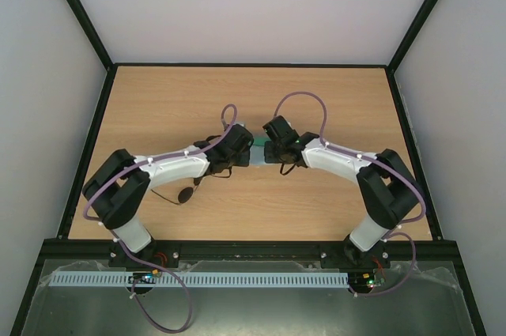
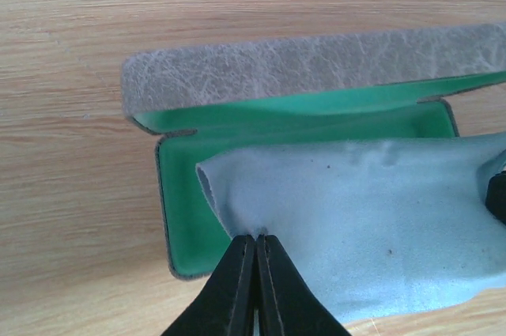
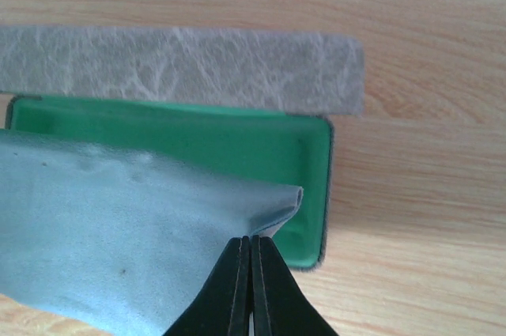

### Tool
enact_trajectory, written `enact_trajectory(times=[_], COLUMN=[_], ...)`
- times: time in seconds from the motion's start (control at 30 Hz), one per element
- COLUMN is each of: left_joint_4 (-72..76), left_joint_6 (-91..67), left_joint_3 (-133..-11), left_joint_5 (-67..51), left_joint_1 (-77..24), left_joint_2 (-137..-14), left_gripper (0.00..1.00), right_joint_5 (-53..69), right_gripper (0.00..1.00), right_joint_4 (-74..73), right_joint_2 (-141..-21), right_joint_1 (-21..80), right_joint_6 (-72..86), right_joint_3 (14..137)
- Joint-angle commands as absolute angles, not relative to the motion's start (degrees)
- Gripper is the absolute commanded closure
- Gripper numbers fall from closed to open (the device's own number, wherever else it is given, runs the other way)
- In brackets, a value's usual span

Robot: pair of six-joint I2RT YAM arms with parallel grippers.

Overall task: Organize the sunglasses
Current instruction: Place the glasses cleaning cloth in the sunglasses case.

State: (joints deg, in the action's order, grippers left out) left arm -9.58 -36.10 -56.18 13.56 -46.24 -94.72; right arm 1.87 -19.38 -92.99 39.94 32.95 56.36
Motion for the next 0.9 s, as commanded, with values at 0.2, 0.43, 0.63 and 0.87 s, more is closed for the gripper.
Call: enact_trajectory(times=[0.2, 0.43, 0.63, 0.87], left_joint_4=[-4.9, -2.0, -0.7, 0.5], left_joint_6=[-34.6, -34.7, -34.9, -35.0], left_joint_3=[-55.6, -55.2, -55.4, -55.8], left_joint_5=[13.1, 12.1, 11.9, 11.3], left_joint_1=[-43.8, -42.7, -42.3, -41.5], left_joint_2=[-99.6, -101.1, -102.5, -103.9], left_gripper=[0.97, 0.97, 0.97, 0.97], right_joint_5=[-0.8, -1.4, -1.4, -1.1], right_gripper=[0.99, 0.99, 0.99, 0.98], right_joint_4=[-16.5, -15.6, -14.9, -14.2], right_joint_2=[-96.8, -98.3, -99.1, -99.7], right_joint_1=[38.3, 37.7, 37.3, 36.7], right_joint_6=[30.4, 29.6, 29.3, 29.4], right_joint_3=[60.4, 60.9, 61.1, 60.9])
